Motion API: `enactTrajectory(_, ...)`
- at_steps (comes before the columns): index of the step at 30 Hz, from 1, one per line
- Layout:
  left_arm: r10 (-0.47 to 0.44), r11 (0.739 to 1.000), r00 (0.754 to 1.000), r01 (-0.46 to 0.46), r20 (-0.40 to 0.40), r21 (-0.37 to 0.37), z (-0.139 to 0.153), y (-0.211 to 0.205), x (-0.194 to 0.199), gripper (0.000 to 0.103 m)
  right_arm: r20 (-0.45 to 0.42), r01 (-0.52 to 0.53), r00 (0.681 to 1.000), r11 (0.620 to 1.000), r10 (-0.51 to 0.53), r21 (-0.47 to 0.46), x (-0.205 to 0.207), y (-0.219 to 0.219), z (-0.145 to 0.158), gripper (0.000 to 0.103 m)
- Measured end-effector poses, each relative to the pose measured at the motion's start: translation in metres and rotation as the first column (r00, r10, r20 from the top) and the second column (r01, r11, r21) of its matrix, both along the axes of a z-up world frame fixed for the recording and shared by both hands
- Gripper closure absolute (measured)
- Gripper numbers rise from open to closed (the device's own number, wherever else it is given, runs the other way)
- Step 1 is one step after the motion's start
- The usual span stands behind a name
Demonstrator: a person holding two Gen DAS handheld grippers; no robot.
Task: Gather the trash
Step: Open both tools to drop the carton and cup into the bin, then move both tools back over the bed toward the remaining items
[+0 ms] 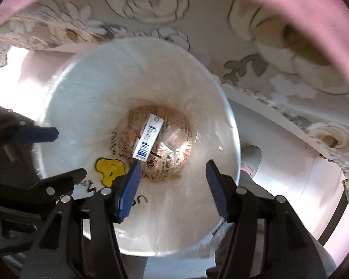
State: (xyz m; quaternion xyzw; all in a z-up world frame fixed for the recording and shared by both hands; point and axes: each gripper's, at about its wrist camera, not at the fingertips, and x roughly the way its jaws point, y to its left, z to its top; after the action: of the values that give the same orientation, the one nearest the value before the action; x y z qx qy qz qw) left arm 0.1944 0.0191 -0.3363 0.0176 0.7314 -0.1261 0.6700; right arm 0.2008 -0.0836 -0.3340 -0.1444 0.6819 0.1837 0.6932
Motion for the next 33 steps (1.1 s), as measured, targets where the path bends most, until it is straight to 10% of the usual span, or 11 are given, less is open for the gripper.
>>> enactTrajectory(12,-0.039,0.999,0.970,0.039,0.241,0.005,0.135,0.011,-0.007,0.037,0.198,-0.081,0.978,0.995,0.068,0.059,-0.013,-0.017,0.149,0.045)
enactTrajectory(33,-0.172,0.985,0.801,0.131,0.573,0.112,0.339,-0.003,0.033,0.014,0.534,-0.060,0.845,0.993,-0.002,0.099,0.027,-0.071,0.382,0.026)
